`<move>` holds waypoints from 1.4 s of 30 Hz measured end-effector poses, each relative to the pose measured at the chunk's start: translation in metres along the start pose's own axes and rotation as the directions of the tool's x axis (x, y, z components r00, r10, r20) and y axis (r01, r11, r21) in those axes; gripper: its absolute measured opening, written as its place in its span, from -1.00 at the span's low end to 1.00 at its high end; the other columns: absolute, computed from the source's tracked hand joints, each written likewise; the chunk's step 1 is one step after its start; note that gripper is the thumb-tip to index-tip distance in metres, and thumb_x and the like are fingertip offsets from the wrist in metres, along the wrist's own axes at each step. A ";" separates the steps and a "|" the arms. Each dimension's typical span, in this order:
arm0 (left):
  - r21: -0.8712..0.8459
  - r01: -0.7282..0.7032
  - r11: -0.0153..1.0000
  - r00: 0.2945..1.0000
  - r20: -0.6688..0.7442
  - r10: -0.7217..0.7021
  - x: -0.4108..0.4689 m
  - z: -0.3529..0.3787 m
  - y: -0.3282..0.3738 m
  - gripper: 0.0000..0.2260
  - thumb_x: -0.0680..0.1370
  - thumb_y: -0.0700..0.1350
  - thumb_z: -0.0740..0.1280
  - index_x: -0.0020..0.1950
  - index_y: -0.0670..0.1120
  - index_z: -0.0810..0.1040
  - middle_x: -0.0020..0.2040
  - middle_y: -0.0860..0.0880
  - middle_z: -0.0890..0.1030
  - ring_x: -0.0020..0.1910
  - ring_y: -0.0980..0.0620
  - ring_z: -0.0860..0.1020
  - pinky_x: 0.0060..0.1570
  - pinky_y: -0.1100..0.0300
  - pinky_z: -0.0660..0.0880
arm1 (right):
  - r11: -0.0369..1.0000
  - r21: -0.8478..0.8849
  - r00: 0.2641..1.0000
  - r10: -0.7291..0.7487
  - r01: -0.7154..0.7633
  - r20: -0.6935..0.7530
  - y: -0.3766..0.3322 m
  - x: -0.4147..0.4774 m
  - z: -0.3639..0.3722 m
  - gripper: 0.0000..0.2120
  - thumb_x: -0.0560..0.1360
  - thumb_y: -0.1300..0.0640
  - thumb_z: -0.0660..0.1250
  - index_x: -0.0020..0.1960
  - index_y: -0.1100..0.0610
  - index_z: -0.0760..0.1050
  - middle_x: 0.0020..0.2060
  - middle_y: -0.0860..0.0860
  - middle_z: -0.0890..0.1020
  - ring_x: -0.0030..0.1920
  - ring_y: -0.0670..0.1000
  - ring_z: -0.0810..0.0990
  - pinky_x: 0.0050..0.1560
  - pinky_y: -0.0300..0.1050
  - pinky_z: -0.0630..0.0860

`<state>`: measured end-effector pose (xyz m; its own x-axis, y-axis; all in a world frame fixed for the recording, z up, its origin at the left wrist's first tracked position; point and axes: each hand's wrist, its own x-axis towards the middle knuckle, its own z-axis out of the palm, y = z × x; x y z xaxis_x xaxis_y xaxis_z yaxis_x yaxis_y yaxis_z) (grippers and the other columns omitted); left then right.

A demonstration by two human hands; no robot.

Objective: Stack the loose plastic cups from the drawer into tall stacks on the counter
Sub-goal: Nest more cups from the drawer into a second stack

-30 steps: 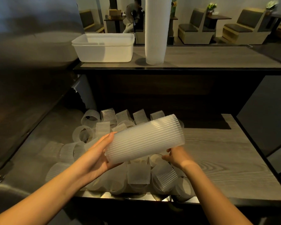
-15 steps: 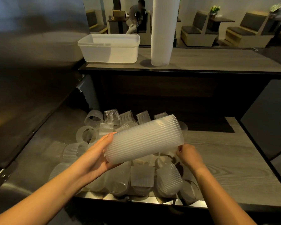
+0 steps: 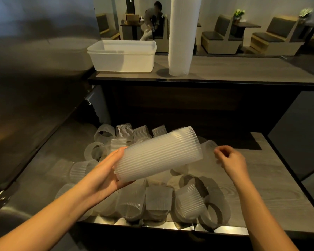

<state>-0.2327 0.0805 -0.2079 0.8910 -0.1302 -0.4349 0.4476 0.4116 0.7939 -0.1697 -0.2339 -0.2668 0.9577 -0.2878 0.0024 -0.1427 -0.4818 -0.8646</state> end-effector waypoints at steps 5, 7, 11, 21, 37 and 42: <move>0.003 0.001 1.000 1.000 -0.004 -0.001 0.000 0.002 0.000 -0.66 0.37 0.01 0.30 0.11 -0.04 0.57 0.10 -0.10 0.57 0.05 -0.09 0.55 -0.10 0.03 0.58 | 0.937 0.348 0.997 -0.037 0.011 0.068 -0.005 -0.003 -0.011 -0.88 0.51 0.11 0.27 0.04 0.04 0.51 -0.10 -0.01 0.60 -0.07 -0.05 0.55 -0.11 -0.17 0.47; 0.005 0.001 1.000 1.000 -0.003 -0.001 0.000 0.002 -0.001 -0.66 0.37 0.01 0.30 0.11 -0.04 0.57 0.10 -0.10 0.57 0.06 -0.09 0.55 -0.11 0.04 0.59 | 0.861 0.508 0.991 -0.041 -0.028 0.124 -0.016 -0.006 -0.013 -0.92 0.48 0.18 0.29 -0.05 0.06 0.53 -0.21 -0.04 0.63 -0.16 -0.06 0.57 -0.20 -0.21 0.49; 0.012 0.001 1.000 1.000 0.011 -0.001 0.000 0.000 -0.002 -0.64 0.38 0.03 0.30 0.14 -0.04 0.57 0.10 -0.09 0.58 0.05 -0.08 0.56 -0.14 0.07 0.61 | 0.766 0.641 0.951 -0.155 -0.055 0.267 -0.034 -0.010 -0.015 -0.58 0.14 -0.14 0.52 -0.10 0.07 0.61 -0.22 -0.02 0.67 -0.17 -0.03 0.62 -0.20 -0.23 0.59; 0.046 -0.021 0.999 1.000 -0.009 0.021 -0.003 0.003 -0.005 -0.67 0.37 0.01 0.30 0.10 -0.03 0.57 0.07 -0.08 0.57 0.04 -0.07 0.55 -0.07 0.03 0.58 | 0.938 0.327 0.954 -0.199 0.119 0.225 -0.050 -0.030 -0.001 -0.86 0.46 0.15 0.32 0.01 0.03 0.56 -0.08 -0.01 0.64 -0.02 -0.05 0.60 -0.04 -0.12 0.51; 0.038 -0.019 0.999 1.000 0.003 0.019 -0.003 0.001 -0.004 -0.65 0.37 0.01 0.31 0.12 -0.05 0.57 0.14 -0.11 0.55 0.08 -0.10 0.55 -0.09 0.00 0.59 | 0.975 0.160 0.973 -0.180 0.156 0.148 -0.039 -0.049 0.005 -0.81 0.57 0.06 0.12 -0.12 -0.09 0.48 -0.23 -0.07 0.55 -0.19 -0.08 0.51 -0.22 -0.26 0.40; 0.031 -0.017 0.999 1.000 -0.005 0.017 -0.004 0.000 -0.003 -0.64 0.37 0.01 0.30 0.14 -0.05 0.56 0.14 -0.10 0.55 0.06 -0.08 0.55 -0.08 0.01 0.58 | 0.966 -0.257 0.866 0.140 -0.014 0.481 0.000 -0.055 -0.001 -0.75 0.53 -0.03 0.19 0.13 0.04 0.48 -0.07 -0.07 0.57 -0.08 -0.12 0.51 -0.12 -0.28 0.42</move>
<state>-0.2378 0.0795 -0.2088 0.8982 -0.1186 -0.4233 0.4345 0.3857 0.8139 -0.2226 -0.2185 -0.2661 0.9291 0.0809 -0.3609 -0.2155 -0.6744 -0.7062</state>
